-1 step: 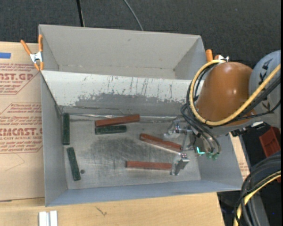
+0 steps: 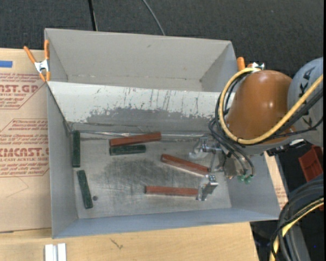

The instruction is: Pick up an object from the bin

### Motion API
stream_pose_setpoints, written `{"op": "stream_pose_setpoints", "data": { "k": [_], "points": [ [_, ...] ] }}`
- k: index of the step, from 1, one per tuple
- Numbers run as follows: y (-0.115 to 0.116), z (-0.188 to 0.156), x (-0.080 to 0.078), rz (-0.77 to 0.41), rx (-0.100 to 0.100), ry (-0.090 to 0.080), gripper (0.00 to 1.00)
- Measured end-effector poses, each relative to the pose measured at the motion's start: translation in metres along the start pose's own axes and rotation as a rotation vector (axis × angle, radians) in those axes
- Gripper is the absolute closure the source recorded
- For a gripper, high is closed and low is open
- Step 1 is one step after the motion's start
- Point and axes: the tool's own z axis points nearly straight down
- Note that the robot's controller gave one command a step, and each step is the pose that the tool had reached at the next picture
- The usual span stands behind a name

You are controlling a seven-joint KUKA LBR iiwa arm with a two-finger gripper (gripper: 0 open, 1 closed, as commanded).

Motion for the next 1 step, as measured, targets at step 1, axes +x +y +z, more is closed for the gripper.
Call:
{"op": "stream_pose_setpoints", "data": {
  "k": [1],
  "points": [
    [-0.0033, 0.0524, -0.0059, -0.068, 0.0, -0.006, 0.0]
  ]
}}
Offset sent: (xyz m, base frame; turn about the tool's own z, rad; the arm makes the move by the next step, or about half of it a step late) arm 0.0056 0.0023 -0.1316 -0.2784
